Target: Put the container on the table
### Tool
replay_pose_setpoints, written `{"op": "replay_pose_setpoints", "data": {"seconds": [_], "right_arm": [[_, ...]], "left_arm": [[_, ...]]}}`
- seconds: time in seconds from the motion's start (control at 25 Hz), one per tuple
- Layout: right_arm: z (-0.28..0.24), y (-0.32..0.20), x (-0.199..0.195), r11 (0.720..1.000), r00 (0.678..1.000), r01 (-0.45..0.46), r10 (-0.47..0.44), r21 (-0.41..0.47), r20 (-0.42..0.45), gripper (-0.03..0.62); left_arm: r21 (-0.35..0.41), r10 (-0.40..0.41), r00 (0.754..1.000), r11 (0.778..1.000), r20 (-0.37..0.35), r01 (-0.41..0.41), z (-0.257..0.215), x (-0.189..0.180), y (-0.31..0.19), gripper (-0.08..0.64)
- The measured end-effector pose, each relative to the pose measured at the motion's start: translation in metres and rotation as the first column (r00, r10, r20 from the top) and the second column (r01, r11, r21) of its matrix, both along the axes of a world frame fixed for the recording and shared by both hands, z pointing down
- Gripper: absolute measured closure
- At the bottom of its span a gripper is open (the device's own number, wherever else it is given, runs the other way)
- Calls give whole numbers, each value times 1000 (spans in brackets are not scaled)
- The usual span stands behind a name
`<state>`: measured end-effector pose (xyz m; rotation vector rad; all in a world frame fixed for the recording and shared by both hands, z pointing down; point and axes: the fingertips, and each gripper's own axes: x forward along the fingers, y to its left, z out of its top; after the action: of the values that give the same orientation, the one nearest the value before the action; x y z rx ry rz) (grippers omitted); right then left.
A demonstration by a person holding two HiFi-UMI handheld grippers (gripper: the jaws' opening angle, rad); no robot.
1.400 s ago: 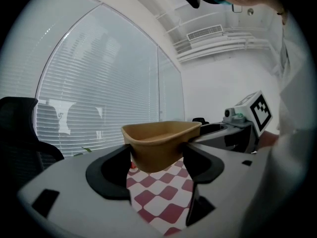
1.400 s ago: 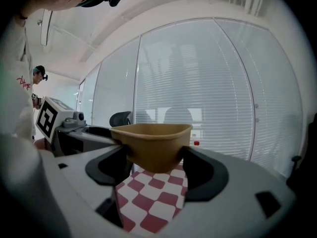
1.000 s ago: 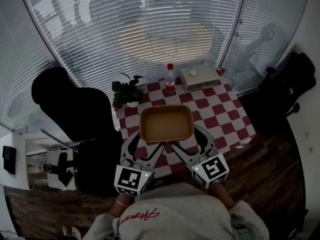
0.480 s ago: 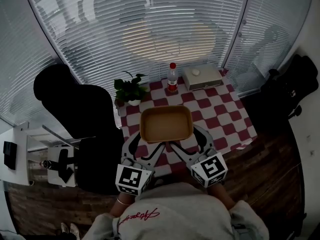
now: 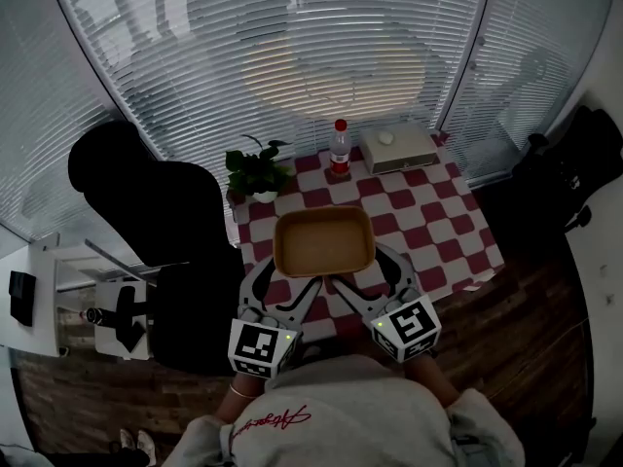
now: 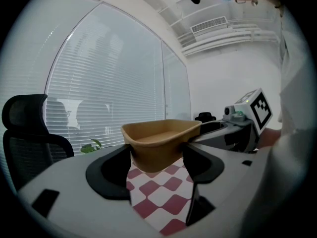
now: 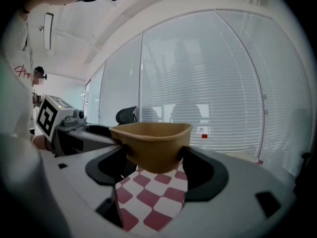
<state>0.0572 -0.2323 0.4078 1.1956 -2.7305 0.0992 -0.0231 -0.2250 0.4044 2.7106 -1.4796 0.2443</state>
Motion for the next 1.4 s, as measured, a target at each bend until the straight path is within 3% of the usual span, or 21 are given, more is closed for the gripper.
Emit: {"op": "replay_pose_setpoints", "data": {"seconds": [1.4], "right_arm": [[50,-14,-10,999,999,6,-8,-48,-42,241]], "left_arm": [[-77,-17,999,997,47,20,51,-10,-14,229]]}}
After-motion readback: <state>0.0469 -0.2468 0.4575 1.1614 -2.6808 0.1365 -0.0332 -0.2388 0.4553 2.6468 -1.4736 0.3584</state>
